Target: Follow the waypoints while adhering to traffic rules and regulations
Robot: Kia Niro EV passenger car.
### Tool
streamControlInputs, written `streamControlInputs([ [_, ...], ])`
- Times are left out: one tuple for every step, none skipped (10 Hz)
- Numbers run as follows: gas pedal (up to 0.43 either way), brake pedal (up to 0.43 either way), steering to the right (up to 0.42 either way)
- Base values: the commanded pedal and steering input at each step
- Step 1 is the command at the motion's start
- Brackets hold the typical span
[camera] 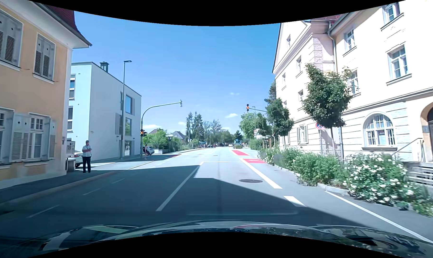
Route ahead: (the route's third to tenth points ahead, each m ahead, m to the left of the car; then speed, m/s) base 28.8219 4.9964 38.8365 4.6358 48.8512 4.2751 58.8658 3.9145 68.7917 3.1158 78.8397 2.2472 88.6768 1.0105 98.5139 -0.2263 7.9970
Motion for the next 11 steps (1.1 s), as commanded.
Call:
streamControlInputs([
  [0.0, 0.287, 0.005],
  [0.0, 0.287, 0.005],
  [0.0, 0.274, 0.004],
  [0.0, 0.268, 0.003],
  [0.0, 0.268, 0.003],
  [0.0, 0.262, 0.003],
  [0.0, 0.244, 0.003],
  [0.0, 0.232, 0.004],
  [0.0, 0.232, 0.006],
  [0.0, 0.232, 0.006],
  [0.0, 0.232, 0.006],
])
